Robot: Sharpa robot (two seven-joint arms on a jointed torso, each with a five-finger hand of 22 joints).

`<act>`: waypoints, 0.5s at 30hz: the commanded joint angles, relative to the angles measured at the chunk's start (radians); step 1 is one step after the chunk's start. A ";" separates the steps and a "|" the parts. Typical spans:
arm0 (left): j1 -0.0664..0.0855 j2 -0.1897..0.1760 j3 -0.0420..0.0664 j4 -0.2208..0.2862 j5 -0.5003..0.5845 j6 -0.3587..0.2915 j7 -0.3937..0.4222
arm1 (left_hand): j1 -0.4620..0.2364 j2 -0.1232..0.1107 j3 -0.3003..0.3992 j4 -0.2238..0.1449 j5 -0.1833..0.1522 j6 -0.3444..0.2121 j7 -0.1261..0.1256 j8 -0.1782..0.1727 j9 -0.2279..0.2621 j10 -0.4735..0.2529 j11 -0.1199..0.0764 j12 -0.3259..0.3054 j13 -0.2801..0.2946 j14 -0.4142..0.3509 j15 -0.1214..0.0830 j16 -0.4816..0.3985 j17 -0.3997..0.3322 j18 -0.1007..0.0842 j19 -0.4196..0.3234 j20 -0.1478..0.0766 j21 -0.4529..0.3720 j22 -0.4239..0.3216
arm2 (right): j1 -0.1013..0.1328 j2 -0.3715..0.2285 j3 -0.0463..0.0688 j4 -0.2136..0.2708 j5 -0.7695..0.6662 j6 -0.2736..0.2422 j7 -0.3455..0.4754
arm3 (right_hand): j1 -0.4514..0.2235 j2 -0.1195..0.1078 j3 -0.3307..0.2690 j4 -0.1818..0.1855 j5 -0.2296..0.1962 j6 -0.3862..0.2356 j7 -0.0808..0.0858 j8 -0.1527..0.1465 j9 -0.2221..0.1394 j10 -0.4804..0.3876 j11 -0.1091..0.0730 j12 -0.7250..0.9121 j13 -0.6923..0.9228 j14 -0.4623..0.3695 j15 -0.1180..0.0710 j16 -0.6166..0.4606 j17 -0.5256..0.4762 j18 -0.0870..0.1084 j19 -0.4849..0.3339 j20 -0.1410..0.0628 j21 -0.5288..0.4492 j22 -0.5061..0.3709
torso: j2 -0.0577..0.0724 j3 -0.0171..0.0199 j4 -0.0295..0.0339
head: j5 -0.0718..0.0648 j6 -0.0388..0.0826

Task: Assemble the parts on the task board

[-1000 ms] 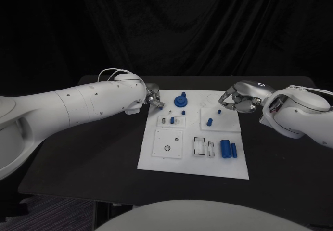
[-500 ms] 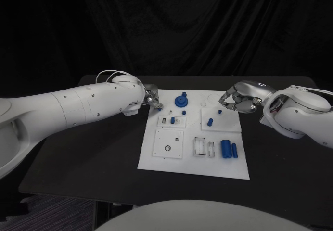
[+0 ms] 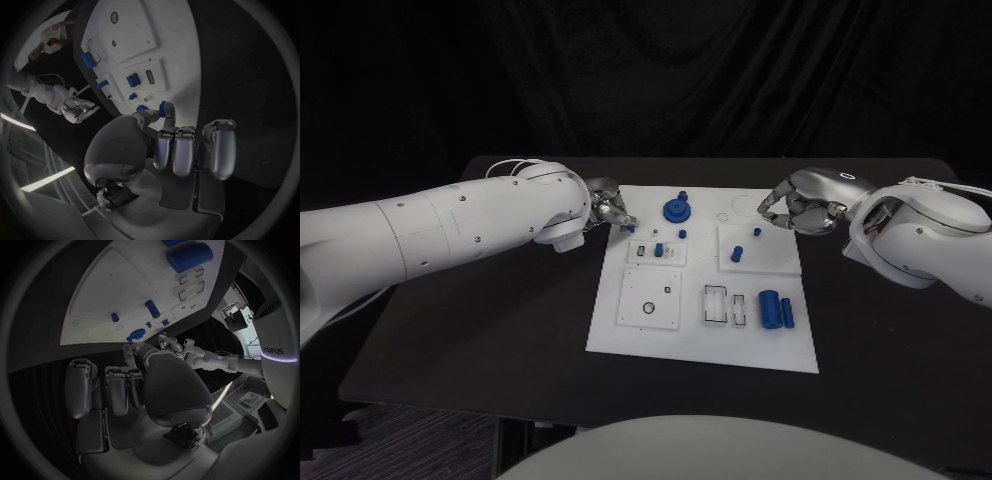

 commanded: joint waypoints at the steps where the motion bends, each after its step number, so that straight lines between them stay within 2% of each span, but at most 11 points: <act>1: -0.001 -0.020 0.001 0.044 0.071 -0.094 -0.031 | -0.005 0.002 0.037 -0.034 -0.004 0.012 -0.006 0.004 0.001 0.102 -0.006 -0.001 0.263 0.104 -0.006 0.007 0.263 0.005 0.036 -0.006 -0.002 0.218 | -0.002 -0.003 0.001 0.003 -0.002 -0.004 -0.011 | -0.009 -0.001 0.006 0.001 0.005 -0.002 -0.004 -0.007 -0.001 0.104 -0.002 0.003 0.263 0.106 0.000 0.003 0.263 0.007 0.024 -0.001 -0.004 0.211 | 0.001 0.0000 -0.0002 | -0.001 0.000; 7: -0.001 -0.063 0.001 0.136 0.074 -0.133 -0.040 | -0.013 0.002 0.037 -0.034 -0.013 0.017 -0.007 0.006 0.002 0.102 -0.007 -0.001 0.263 0.104 -0.007 0.007 0.263 0.004 0.037 -0.007 0.000 0.218 | -0.002 -0.008 0.001 0.005 -0.002 -0.006 -0.011 | -0.009 -0.001 0.006 0.001 0.005 -0.002 -0.004 -0.007 -0.001 0.104 -0.002 0.003 0.263 0.106 0.000 0.003 0.263 0.007 0.024 -0.001 -0.004 0.211 | 0.000 -0.0007 0.0012 | 0.001 0.000; 15: -0.002 -0.090 0.000 0.204 -0.030 -0.160 -0.025 | -0.013 0.006 0.041 -0.035 -0.008 0.016 -0.008 0.006 0.003 0.102 -0.008 -0.001 0.263 0.104 -0.008 0.007 0.263 0.004 0.037 -0.008 0.000 0.218 | -0.002 -0.010 0.001 0.007 -0.002 -0.010 -0.011 | -0.009 -0.001 0.006 0.001 0.005 -0.002 -0.004 -0.007 -0.001 0.104 -0.002 0.003 0.263 0.106 0.000 0.003 0.263 0.007 0.024 -0.001 -0.004 0.211 | 0.000 -0.0007 -0.0017 | 0.008 0.000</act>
